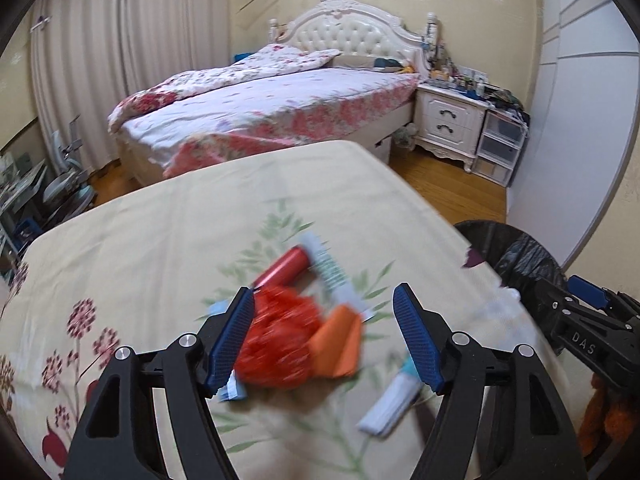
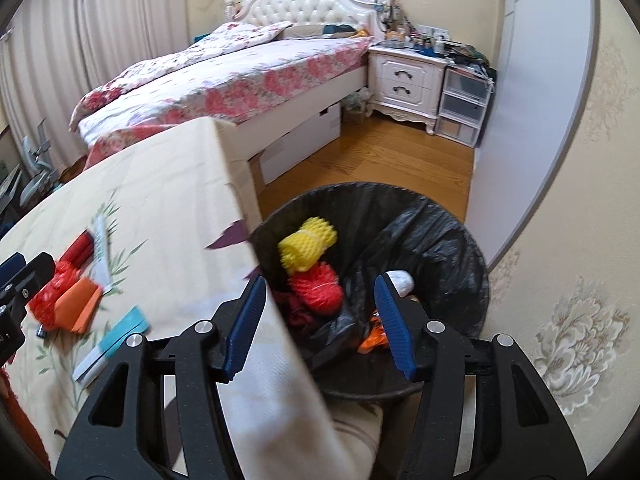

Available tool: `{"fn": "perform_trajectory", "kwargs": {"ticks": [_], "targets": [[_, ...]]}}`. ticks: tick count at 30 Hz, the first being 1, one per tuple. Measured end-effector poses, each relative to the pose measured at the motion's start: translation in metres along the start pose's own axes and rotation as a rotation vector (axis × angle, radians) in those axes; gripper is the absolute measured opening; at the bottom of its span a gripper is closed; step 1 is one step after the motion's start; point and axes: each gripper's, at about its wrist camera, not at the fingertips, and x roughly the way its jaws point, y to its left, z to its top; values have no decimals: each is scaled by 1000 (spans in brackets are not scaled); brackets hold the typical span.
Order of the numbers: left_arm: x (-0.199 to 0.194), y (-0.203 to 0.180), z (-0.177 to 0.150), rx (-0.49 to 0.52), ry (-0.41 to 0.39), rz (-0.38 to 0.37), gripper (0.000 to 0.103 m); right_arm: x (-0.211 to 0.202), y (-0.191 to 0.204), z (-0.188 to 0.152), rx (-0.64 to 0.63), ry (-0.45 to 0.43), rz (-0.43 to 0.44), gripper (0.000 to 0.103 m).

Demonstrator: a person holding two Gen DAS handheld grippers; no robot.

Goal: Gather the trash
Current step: 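Move both tools back over the trash on the table, then grasp the teal-capped white marker with the right tool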

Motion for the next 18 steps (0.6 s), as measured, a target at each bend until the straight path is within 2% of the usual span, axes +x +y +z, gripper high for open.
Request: {"fn": "perform_trajectory", "kwargs": {"ticks": [11,18], "targets": [[-16,84,-38,-131,36,128,70,-13,81,-21,-149,30,108,56],[-21,113,-53,-189,44,149,70,-14,119,-29,-197,54,153,56]]}}
